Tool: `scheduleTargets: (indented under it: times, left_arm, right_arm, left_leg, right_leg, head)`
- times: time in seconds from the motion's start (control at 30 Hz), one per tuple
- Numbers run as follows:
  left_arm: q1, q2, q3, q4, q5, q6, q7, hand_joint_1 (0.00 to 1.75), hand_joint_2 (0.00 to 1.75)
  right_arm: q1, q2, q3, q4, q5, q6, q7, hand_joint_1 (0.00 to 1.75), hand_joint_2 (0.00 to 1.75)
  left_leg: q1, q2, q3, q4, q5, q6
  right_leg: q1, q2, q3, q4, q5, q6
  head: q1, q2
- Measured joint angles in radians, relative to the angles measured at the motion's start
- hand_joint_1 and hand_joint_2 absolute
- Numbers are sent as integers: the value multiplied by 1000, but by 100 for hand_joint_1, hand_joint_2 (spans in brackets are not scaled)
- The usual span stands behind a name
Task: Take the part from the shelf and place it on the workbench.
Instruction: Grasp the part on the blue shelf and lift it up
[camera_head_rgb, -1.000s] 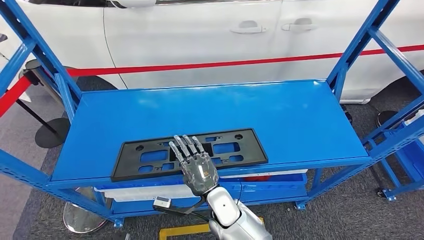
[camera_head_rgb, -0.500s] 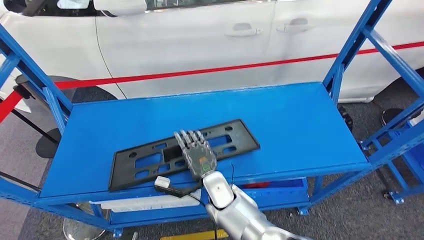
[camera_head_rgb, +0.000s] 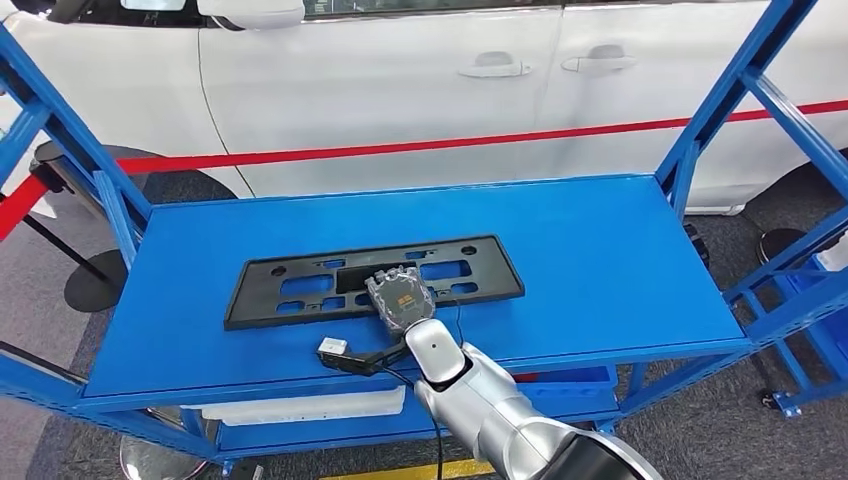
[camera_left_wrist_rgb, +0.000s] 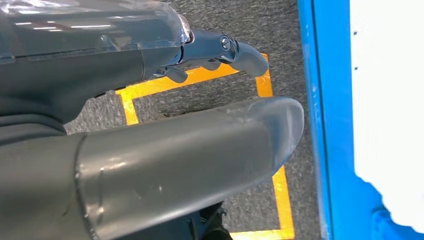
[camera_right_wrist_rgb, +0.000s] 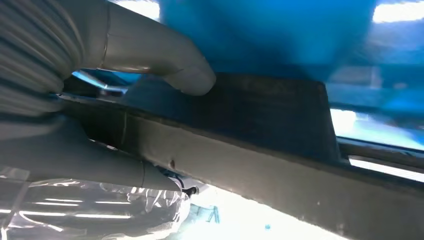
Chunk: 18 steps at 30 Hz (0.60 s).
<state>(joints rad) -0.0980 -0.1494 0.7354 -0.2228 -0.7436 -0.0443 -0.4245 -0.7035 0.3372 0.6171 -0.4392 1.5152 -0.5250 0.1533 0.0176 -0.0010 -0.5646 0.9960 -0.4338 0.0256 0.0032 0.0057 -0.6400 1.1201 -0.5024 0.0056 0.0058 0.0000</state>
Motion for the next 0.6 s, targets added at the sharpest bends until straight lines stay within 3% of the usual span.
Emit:
scheduleTargets:
  times: [0.07,0.1,0.13,0.2,0.27,0.33,0.4,0.47,0.57,0.6]
  left_arm:
    - [3,0,8,0,4,3,-2,0,0]
    - [6,0,14,0,7,7,-4,0,0]
    - [10,1,20,0,12,11,-8,0,0]
    - [17,1,35,0,22,21,-18,0,0]
    - [23,0,52,0,30,30,-28,0,87]
    - [26,0,71,0,32,40,-33,0,175]
    - [30,0,90,0,35,50,-33,0,175]
    - [35,1,107,0,38,56,-34,0,175]
    - [41,1,126,0,40,68,-33,0,175]
    - [42,1,134,0,44,71,-33,0,175]
  right_arm:
    - [8,-1,-17,-3,-62,-54,-60,175,175]
    - [16,-1,-29,-15,-130,-86,-117,175,175]
    - [27,0,-42,-39,-234,-110,-194,175,175]
    - [55,1,-58,-137,-533,-109,-367,175,175]
    - [81,6,-59,-308,-883,-50,-483,175,175]
    - [110,9,-58,-507,-1176,32,-518,175,175]
    - [147,-2,-60,-706,-1387,100,-519,175,175]
    - [173,-24,-64,-897,-1523,135,-507,175,175]
    - [195,-67,-82,-1099,-1603,154,-509,175,175]
    - [209,-83,-90,-1151,-1616,156,-515,175,175]
  left_leg:
    - [0,0,-1,0,-1,3]
    - [0,0,0,0,-3,2]
    - [0,0,3,1,-5,1]
    - [1,0,12,2,-12,-4]
    - [-1,0,20,5,-22,-14]
    - [-4,0,23,6,-29,-26]
    - [-2,-2,21,6,-33,-37]
    - [0,-3,2,45,-62,-45]
    - [3,-2,-85,232,-155,-53]
    - [3,-2,-111,283,-168,-54]
  right_leg:
    - [-5,-1,-71,136,-57,7]
    - [-7,-1,-95,178,-65,10]
    - [-9,-1,-101,182,-52,11]
    - [-12,-2,-52,76,18,9]
    - [-11,-2,12,-54,69,3]
    - [-7,-1,33,-98,71,-5]
    - [-8,-3,31,-102,72,-15]
    - [-13,-6,31,-107,75,-26]
    - [-13,-10,32,-109,73,-36]
    - [-12,-9,33,-108,71,-38]
  head:
    - [4,0]
    - [4,0]
    - [4,0]
    - [5,0]
    - [6,0]
    - [5,0]
    - [4,0]
    - [0,0]
    - [-7,0]
    - [-7,0]
